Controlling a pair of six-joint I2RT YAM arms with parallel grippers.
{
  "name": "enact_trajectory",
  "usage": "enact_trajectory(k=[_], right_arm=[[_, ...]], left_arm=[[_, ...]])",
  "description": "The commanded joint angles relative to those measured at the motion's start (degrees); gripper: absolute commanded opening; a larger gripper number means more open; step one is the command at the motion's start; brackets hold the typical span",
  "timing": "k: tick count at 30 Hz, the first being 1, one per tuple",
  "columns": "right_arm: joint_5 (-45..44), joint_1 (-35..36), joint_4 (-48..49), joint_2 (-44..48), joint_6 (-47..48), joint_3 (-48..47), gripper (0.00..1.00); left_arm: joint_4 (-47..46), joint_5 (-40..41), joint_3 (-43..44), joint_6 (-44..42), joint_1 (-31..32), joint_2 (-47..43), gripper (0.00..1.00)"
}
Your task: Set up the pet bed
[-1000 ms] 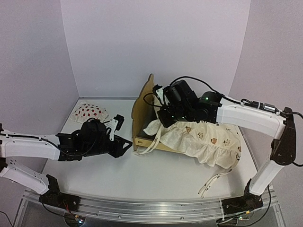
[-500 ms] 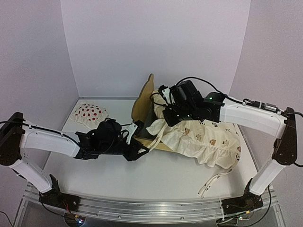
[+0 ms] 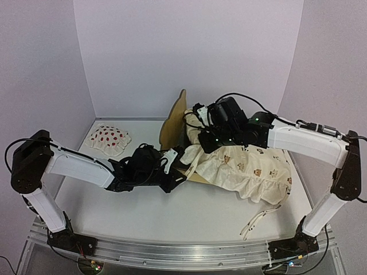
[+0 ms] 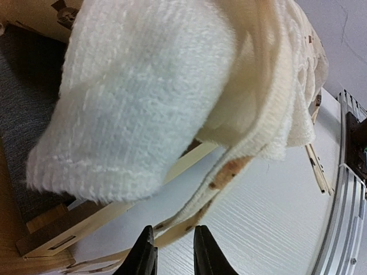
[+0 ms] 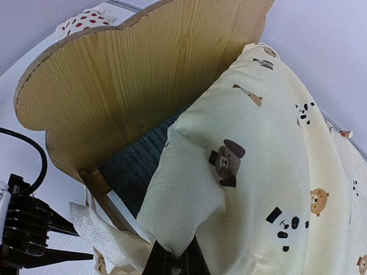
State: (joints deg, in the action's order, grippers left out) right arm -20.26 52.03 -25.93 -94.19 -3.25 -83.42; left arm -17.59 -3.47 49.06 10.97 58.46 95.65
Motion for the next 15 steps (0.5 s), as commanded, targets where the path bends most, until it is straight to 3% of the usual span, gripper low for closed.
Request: enact_trajectory(k=[1, 4, 9, 15], right_arm=[[-0.2, -0.61, 1.59, 3.08, -0.67, 0.54, 0.0], [-0.18, -0.62, 1.67, 3.35, -0.71, 0.81, 0.0], [-0.08, -0.61, 1.67, 3.54, -0.78, 0.87, 0.0], [-0.18, -0.61, 1.67, 3.84, -0.8, 1.01, 0.0]], left_arm=[[-2.98, 4.85, 2.7, -1.43, 0.17, 0.18, 0.22], [-2.37, 6.22, 3.22, -2.51, 0.17, 0.34, 0.23], [-1.29, 5.09, 4.76, -4.07, 0.17, 2.14, 0.34], [-1.8, 1.45, 5.31, -4.52, 0.22, 3.75, 0.19]])
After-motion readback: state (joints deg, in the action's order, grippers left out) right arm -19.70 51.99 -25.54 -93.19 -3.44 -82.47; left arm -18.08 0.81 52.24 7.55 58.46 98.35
